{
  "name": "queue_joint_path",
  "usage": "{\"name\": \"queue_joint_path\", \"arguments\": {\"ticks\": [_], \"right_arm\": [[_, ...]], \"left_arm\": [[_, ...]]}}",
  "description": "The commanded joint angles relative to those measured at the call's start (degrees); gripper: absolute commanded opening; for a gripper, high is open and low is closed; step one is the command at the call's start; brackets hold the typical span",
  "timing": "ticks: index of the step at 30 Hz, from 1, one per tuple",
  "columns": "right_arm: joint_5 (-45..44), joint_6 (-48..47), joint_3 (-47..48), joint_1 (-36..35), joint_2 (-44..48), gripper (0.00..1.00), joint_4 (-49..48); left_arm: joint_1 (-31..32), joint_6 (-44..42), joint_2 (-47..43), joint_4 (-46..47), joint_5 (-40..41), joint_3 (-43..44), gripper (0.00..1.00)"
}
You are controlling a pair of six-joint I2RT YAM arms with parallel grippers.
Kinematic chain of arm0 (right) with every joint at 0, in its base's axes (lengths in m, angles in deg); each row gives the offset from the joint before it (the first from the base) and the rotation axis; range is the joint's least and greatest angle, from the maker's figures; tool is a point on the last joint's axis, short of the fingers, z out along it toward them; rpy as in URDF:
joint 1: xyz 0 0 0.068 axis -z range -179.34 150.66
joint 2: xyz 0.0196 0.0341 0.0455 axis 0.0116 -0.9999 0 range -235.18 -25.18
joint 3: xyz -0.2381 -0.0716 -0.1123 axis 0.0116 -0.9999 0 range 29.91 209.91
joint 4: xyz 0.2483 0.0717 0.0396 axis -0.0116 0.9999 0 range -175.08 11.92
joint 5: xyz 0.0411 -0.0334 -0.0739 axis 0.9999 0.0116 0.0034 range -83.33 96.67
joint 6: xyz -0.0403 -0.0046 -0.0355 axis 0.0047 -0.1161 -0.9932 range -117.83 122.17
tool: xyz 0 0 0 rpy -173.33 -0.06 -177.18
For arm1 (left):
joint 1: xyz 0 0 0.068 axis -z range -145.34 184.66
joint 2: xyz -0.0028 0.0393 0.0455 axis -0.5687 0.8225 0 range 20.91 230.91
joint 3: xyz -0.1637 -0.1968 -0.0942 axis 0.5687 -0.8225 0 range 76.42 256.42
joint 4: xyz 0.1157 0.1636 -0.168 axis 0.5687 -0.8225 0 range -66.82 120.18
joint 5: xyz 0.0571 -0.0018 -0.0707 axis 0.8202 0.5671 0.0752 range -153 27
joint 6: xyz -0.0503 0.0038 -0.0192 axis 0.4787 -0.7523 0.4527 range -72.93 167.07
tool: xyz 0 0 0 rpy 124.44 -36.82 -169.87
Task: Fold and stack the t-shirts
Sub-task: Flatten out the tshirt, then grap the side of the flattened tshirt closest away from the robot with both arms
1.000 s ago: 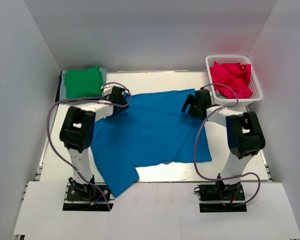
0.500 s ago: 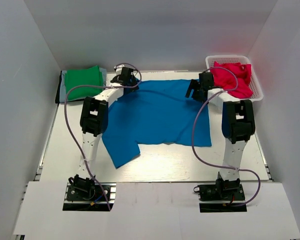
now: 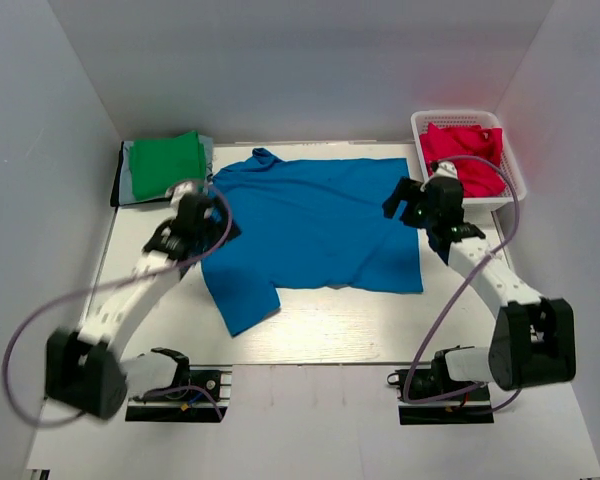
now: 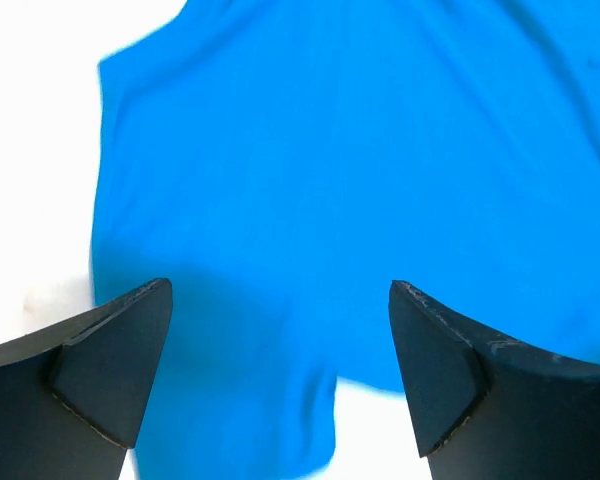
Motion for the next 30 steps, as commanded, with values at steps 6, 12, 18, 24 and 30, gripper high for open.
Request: {"name": "queue_joint_path", "arguments": {"ticks": [6,12,18,24,30], "right_arm": [[-7.51,7.97,-6.73,0.24,7.91,0.9,-1.05],[-9.71,9.38,-6.47,0.59,7.82,0.9,2.47],[-12.26,10.52,-7.78,0.85,8.7,0.9,2.91],[-14.53,11.92,-7.79,1.03,8.18,0.9,5.45],[-17.27,13.16,-7.43,1.38,8.18,0.9,10.37]], "left_arm": [[0.6,13.62,-24.26,-11.87,-14.58,-22.85,0.99],[1.12,14.68,-23.15,-13.48,-17.93,-29.88,0.99],[1.65,14.69,-17.61,-11.72,-16.89,-31.83,0.91],[2.18,14.69,-17.08,-8.11,-19.24,-32.71,0.56],[2.18,11.7,-14.1,-6.27,-20.48,-33.85,0.38]]}}
